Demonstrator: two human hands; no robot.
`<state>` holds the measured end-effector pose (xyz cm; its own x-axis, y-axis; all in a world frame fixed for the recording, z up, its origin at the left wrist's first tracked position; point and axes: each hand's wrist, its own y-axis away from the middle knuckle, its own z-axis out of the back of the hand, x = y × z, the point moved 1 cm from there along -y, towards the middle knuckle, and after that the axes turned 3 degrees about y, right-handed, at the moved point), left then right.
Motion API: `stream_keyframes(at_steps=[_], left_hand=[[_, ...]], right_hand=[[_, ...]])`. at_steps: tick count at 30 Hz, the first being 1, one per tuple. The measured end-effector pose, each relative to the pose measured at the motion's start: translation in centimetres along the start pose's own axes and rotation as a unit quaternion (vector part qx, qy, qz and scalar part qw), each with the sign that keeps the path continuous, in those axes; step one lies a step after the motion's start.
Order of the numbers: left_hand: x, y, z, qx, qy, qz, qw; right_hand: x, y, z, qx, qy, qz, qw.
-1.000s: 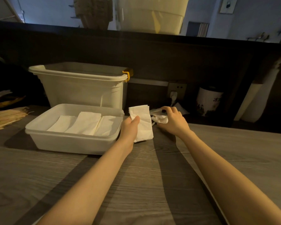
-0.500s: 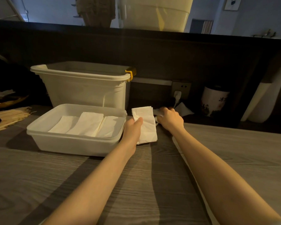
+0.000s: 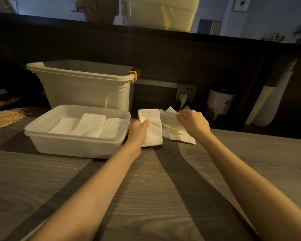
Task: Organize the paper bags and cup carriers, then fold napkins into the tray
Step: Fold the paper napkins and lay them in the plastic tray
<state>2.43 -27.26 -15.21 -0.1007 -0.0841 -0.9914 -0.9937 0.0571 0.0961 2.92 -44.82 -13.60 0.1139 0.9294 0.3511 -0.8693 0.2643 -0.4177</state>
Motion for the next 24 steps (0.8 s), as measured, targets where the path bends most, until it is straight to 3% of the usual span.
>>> stream_keyframes(at_steps=[8,12,15,20,24], left_hand=[[-0.5,0.1,0.1,-0.002,0.002,-0.011,1.0],[-0.8,0.3,0.0,-0.011,0.025,0.003,1.0],[-0.7,0.7,-0.3,0.003,0.057,0.055,0.997],[-0.3,1.7,-0.9,0.194,0.049,0.084,0.976],[-0.3,1.9,-0.9,0.258,0.066,0.105,0.958]], right_hand=[[0.1,3.0,5.1,-0.035,-0.218,0.003,0.975],[-0.2,5.6,6.0,-0.004,-0.394,-0.035,0.918],[-0.2,7.1,5.3,0.042,-0.444,-0.076,0.892],[-0.3,8.0,4.1,0.088,-0.415,-0.09,0.901],[-0.8,8.1,3.6,0.058,-0.396,-0.11,0.91]])
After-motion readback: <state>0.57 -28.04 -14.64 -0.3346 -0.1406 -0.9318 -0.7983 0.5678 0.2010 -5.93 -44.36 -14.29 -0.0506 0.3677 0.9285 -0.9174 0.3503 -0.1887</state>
